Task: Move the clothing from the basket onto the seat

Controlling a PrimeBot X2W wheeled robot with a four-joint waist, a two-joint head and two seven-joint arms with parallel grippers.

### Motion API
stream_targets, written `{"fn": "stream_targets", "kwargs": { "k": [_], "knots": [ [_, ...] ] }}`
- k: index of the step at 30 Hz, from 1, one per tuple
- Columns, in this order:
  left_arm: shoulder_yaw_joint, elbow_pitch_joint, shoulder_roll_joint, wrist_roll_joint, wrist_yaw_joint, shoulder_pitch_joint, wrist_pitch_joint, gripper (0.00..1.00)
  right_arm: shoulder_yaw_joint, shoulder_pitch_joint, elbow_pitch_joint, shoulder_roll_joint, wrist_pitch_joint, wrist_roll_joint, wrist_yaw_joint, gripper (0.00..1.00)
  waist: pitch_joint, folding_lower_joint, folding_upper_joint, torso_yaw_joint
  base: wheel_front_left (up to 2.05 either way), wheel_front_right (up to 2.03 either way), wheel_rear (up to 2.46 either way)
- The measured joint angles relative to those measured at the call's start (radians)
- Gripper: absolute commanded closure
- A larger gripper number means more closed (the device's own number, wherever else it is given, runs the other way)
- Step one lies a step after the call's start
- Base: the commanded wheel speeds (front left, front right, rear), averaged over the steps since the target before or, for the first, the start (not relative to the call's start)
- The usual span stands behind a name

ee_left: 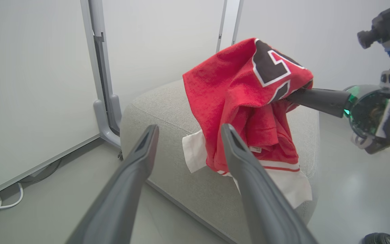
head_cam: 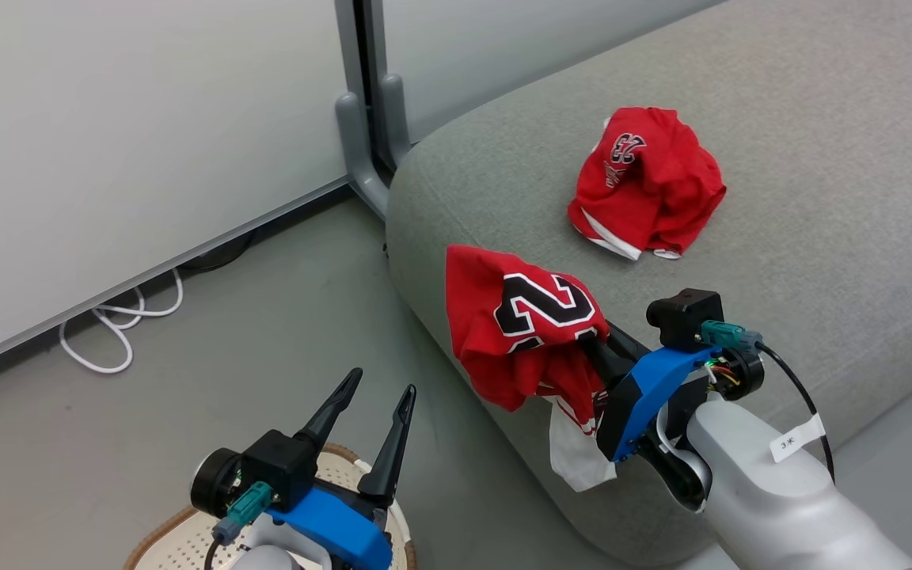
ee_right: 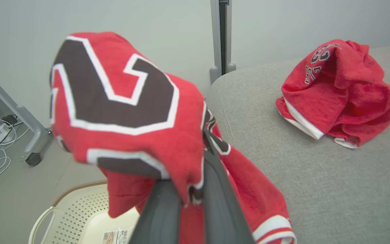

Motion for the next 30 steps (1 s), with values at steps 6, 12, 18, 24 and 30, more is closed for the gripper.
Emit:
{"fn": "stream_targets", "kwargs": {
  "k": [6, 12, 18, 24, 30],
  "knots": [
    [0.000, -0.002, 0.000, 0.003, 0.000, -0.004, 0.000, 0.00, -0.011, 0.002, -0.007, 0.004, 0.000, -0.006, 0.000, 1.00, 0.013, 0.0000, 0.0000, -0.065, 0.00, 0.00, 0.00],
    [0.001, -0.002, 0.002, 0.002, 0.000, -0.005, 0.000, 0.00, -0.021, 0.015, -0.014, 0.006, 0.000, -0.010, 0.000, 1.00, 0.023, 0.0000, 0.0000, -0.106, 0.00, 0.00, 0.00],
    [-0.001, -0.002, 0.004, 0.003, 0.000, -0.006, 0.000, 0.00, -0.034, 0.019, -0.020, 0.007, 0.000, -0.018, 0.000, 1.00, 0.029, 0.0000, 0.0000, -0.116, 0.00, 0.00, 0.00],
    [-0.002, -0.004, 0.011, 0.002, 0.000, -0.014, 0.000, 0.00, -0.053, 0.022, -0.021, 0.011, 0.000, -0.023, 0.000, 1.00, 0.038, 0.0000, 0.0000, -0.104, 0.00, 0.00, 0.00],
    [0.003, -0.017, 0.015, 0.004, 0.000, -0.014, 0.000, 0.00, -0.120, -0.011, -0.051, -0.008, 0.000, -0.006, 0.000, 1.00, 0.057, 0.0000, 0.0000, -0.093, 0.00, 0.00, 0.00]
  ]
}}
